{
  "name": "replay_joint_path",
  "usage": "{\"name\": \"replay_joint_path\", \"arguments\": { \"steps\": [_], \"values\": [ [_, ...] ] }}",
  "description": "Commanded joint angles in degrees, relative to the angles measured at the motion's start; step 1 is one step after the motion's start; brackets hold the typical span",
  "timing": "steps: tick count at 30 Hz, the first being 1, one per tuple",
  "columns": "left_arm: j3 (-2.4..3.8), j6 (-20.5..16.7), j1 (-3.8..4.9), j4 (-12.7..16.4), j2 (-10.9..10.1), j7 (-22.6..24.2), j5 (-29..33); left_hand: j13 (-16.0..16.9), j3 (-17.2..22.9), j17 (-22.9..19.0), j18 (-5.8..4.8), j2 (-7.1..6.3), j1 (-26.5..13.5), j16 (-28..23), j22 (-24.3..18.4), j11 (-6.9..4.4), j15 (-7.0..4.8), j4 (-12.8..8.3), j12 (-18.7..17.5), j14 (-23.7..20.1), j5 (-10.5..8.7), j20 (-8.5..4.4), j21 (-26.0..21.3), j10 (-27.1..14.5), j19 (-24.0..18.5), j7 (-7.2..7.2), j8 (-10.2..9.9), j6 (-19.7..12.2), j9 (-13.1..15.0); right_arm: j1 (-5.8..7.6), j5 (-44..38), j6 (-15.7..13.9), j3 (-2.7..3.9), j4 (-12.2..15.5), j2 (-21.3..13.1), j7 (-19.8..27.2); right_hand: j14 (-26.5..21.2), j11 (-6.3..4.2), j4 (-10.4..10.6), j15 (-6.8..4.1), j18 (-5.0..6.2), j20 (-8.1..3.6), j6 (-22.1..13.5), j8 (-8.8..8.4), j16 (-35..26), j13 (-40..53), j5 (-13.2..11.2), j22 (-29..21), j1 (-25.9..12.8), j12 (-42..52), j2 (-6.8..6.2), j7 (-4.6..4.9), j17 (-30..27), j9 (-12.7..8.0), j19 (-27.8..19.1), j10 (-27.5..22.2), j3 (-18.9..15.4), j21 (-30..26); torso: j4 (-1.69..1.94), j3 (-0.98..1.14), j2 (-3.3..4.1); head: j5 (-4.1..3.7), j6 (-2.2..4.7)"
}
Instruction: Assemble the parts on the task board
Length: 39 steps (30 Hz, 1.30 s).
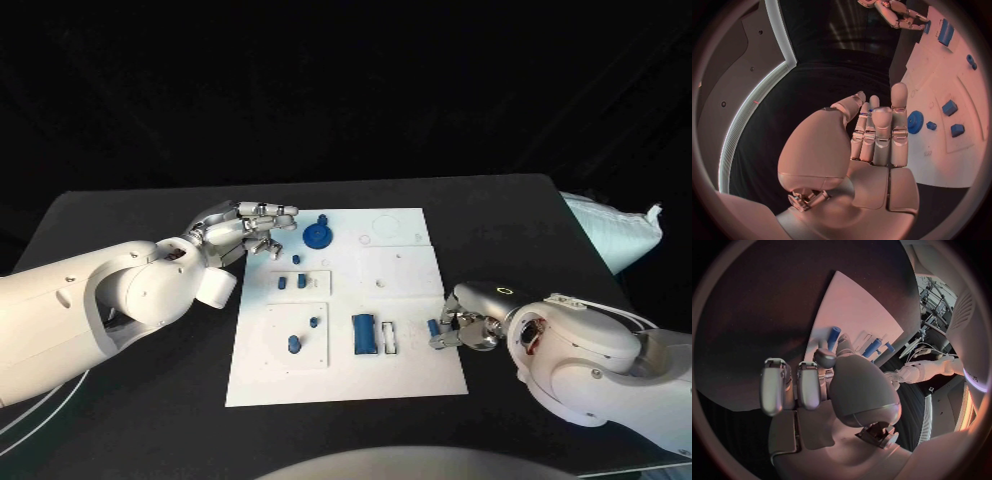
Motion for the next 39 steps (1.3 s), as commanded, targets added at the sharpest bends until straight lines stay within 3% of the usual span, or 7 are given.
{"name": "replay_joint_path", "arguments": {
  "steps": [1,10,14,19,21,26,39],
  "values": [
    [0.02,0.7,-0.01,0.1,0.1,0.5,-0.2,0.1,-0.3,0.0,0.72,0.47,0.0,-0.1,-0.1,-0.03,-0.04,0.0,0.2,-0.3,0.15,-0.03,-0.3,-0.4,-0.5,-0.09,0.0,-0.3,0.0,-0.17,-1.8,0.7,-0.04,-0.3,0.5,-0.6,3.2,0.27,0.4,0.21,0.01,0.08,0.4,-0.24,-0.1,0.1,0.4,1.0,-0.5,0.0,0.00,-0.08,0.2,0.1,-0.2,0.2,0.0,-0.3,0.07,-0.03,-0.01,-0.06,-0.03],
    [0.02,0.9,-0.01,0.1,0.2,0.2,-0.2,0.1,-0.3,0.0,0.72,0.47,0.0,-0.1,-0.1,-0.03,-0.04,0.0,0.2,-0.3,0.15,-0.03,-0.3,-0.4,-0.5,-0.09,0.0,-0.3,0.0,-0.94,-4.3,1.7,-0.05,-1.9,2.9,-0.8,3.1,0.08,-0.8,0.02,0.08,-0.07,0.5,-0.60,-0.3,-0.1,0.4,0.7,2.6,-0.5,0.57,-0.24,0.0,0.3,-0.3,0.0,1.4,-0.5,0.22,0.00,0.07,0.22,-0.15],
    [0.01,1.0,-0.01,0.1,0.2,0.1,-0.2,0.1,-0.3,-0.1,0.73,0.49,0.1,-0.2,-0.1,-0.02,-0.05,0.0,0.3,-0.4,0.14,-0.03,-0.4,-0.5,-0.5,-0.09,0.1,-0.3,0.0,-1.08,-5.8,3.5,-0.06,-2.8,3.5,-0.9,3.1,0.02,-2.4,-0.04,0.16,-0.16,0.5,-0.95,-0.6,-0.4,-1.4,0.4,5.6,-1.1,0.68,-0.25,-0.2,0.4,-0.6,-0.4,2.8,-0.8,0.22,-0.10,0.06,0.36,-0.18],
    [0.01,1.1,-0.01,0.1,0.2,0.0,-0.2,0.1,-0.3,-0.1,0.73,0.49,0.1,-0.2,-0.1,-0.02,-0.05,0.0,0.3,-0.4,0.14,-0.03,-0.4,-0.5,-0.5,-0.09,0.1,-0.3,0.0,-1.25,-7.7,5.7,-0.10,-3.3,4.6,-0.9,3.0,0.02,-5.7,-0.09,0.24,-0.31,0.5,-1.45,-1.0,-1.1,-6.1,0.0,10.6,-2.2,0.38,-0.13,-0.6,0.5,-0.9,-1.0,5.3,-1.1,0.10,-0.01,0.01,0.65,-0.26],
    [0.00,1.1,-0.01,0.1,0.2,0.0,-0.2,0.1,-0.3,-0.1,0.73,0.49,0.1,-0.2,-0.1,-0.02,-0.05,0.0,0.3,-0.4,0.14,-0.03,-0.4,-0.5,-0.5,-0.09,0.1,-0.3,0.0,-1.39,-8.5,6.3,-0.12,-3.3,4.9,-0.9,3.0,0.04,-6.4,-0.06,0.24,-0.27,0.6,-1.60,-1.0,-1.3,-6.6,0.0,11.7,-2.5,0.30,-0.11,-0.5,0.5,-0.9,-1.1,6.0,-1.2,0.15,0.02,0.01,0.73,-0.23],
    [-0.02,1.1,-0.01,0.1,0.2,-0.1,-0.4,0.1,-0.3,-0.1,0.73,0.49,0.1,-0.2,-0.1,-0.02,-0.05,0.0,0.3,-0.4,0.14,-0.03,-0.4,-0.5,-0.5,-0.09,0.1,-0.3,0.0,-1.57,-9.4,7.2,-0.14,-3.4,5.4,-0.9,3.0,0.05,-7.3,-0.02,0.24,-0.23,0.9,-1.90,-1.1,-1.6,-6.2,0.0,12.8,-2.9,0.41,-0.07,-0.5,0.4,-0.9,-1.3,7.2,-1.2,0.26,-0.04,0.00,0.72,-0.32],
    [-0.04,1.4,-0.01,0.2,0.3,-0.3,-1.0,0.1,-0.4,-0.2,0.74,0.48,0.0,-0.2,-0.2,0.00,-0.04,0.0,0.3,-0.4,0.13,-0.03,-0.5,-0.5,-0.5,-0.08,0.1,-0.4,0.0,-1.82,-11.1,8.5,-0.41,-3.9,6.4,-0.9,2.8,0.21,-7.1,0.13,0.38,-0.08,1.1,-3.34,-1.8,-2.8,-0.1,-0.6,11.8,-4.7,-0.92,0.18,-1.0,0.0,-1.3,-1.9,9.6,-1.7,0.23,-0.03,-0.02,0.79,-0.27]
  ]
}}
